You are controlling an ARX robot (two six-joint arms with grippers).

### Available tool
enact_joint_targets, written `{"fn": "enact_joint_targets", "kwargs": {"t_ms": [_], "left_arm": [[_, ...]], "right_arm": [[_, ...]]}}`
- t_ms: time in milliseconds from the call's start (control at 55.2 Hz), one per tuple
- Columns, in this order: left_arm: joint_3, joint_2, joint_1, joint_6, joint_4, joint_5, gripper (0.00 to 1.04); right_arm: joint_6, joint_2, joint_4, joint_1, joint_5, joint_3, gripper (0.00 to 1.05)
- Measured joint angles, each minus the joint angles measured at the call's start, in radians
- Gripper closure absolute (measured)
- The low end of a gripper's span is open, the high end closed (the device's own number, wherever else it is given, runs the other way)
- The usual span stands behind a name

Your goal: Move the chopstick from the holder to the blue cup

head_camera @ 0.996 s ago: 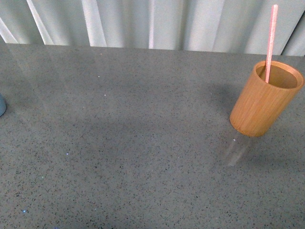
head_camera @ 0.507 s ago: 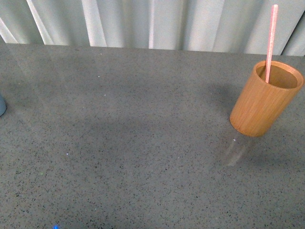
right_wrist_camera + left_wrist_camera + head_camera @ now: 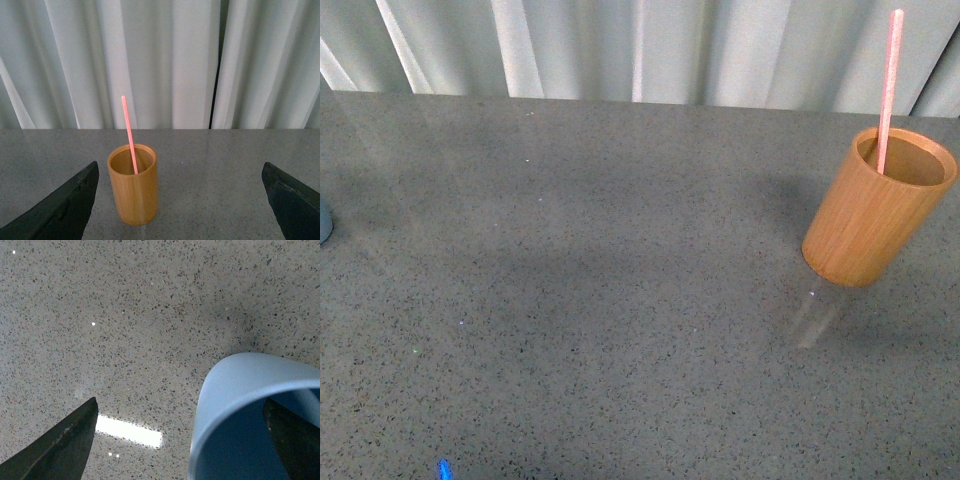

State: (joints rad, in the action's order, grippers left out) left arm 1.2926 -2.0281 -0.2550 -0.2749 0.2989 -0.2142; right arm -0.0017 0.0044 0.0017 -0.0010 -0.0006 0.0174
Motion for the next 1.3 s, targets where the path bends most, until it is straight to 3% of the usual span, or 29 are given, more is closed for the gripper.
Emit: {"fn": "enact_joint_targets", "kwargs": {"t_ms": [54, 706, 996, 1141, 1304], "left_arm": [[0.0, -0.008, 0.008, 0.006, 0.002, 0.0, 0.07], [0.0, -0.005, 0.052, 0.018, 0.046, 0.083, 1.01], [-0.041, 0.107, 0.113, 0.002, 0.083, 0.13, 1.01], [-0.117, 0.262, 0.259, -0.002, 0.126, 0.212, 1.01], [-0.181, 0.327, 0.413, 0.003, 0.129, 0.225, 1.01]], "right_arm": [[0.0, 0.0, 0.0, 0.0, 0.0, 0.0, 0.1], [0.0, 0.0, 0.0, 0.0, 0.0, 0.0, 0.1], [0.0, 0.0, 0.0, 0.0, 0.0, 0.0, 0.1], [0.0, 0.0, 0.0, 0.0, 0.0, 0.0, 0.1], [0.0, 0.0, 0.0, 0.0, 0.0, 0.0, 0.1]]}}
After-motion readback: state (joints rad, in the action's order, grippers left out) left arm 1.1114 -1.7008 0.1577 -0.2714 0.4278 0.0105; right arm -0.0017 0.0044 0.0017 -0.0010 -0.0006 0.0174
